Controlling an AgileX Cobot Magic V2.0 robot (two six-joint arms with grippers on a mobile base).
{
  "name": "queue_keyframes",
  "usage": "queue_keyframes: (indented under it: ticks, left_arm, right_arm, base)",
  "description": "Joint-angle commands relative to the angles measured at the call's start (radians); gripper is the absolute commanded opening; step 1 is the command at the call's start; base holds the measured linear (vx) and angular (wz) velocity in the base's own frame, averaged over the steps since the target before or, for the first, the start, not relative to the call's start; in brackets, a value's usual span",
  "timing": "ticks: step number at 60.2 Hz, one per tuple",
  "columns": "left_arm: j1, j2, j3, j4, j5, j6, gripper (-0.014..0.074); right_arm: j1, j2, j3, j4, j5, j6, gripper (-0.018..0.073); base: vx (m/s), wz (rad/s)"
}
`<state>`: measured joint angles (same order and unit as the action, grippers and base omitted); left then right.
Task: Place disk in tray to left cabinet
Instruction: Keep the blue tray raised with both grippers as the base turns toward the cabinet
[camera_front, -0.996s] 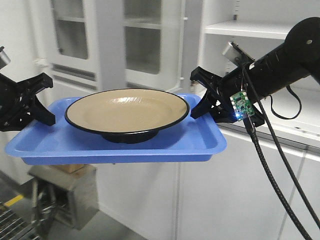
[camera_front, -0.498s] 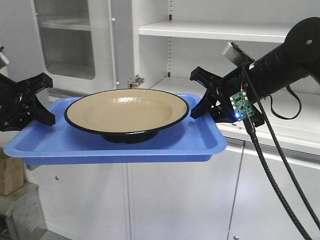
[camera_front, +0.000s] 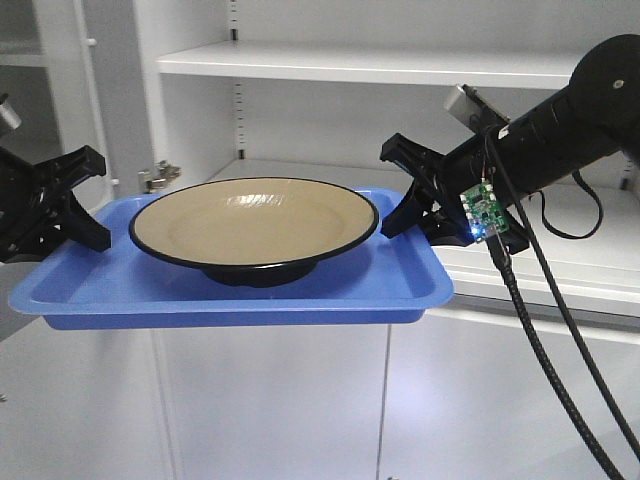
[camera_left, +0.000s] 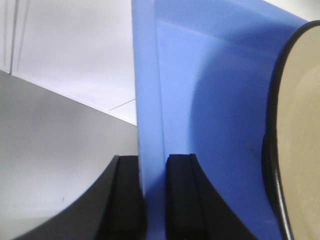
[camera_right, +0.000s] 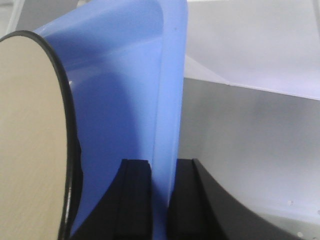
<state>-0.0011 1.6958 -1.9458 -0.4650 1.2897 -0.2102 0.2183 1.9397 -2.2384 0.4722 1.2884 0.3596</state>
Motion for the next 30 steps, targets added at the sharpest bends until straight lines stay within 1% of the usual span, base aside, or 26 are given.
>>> queue_keyframes:
  ticks: [1,14,30]
  left_arm:
    - [-0.014,-0.051,-0.029,-0.107,-0.042,-0.006,0.0001]
    - [-0.014,-0.051,-0.029,-0.107,-0.042,-0.006,0.0001]
    - [-0.014,-0.051,-0.029,-0.107,-0.042,-0.006,0.0001]
  right_arm:
    - [0.012,-0.057,-0.033,0.093,-0.013,-0.016,-0.0001]
    - [0.012,-0.057,-0.033,0.093,-0.013,-0.016,-0.0001]
    - [0.012,-0.057,-0.033,0.093,-0.013,-0.016,-0.0001]
  base:
    - [0.12,-0.34]
    - [0.13,-0.3]
    - [0.15,-0.21]
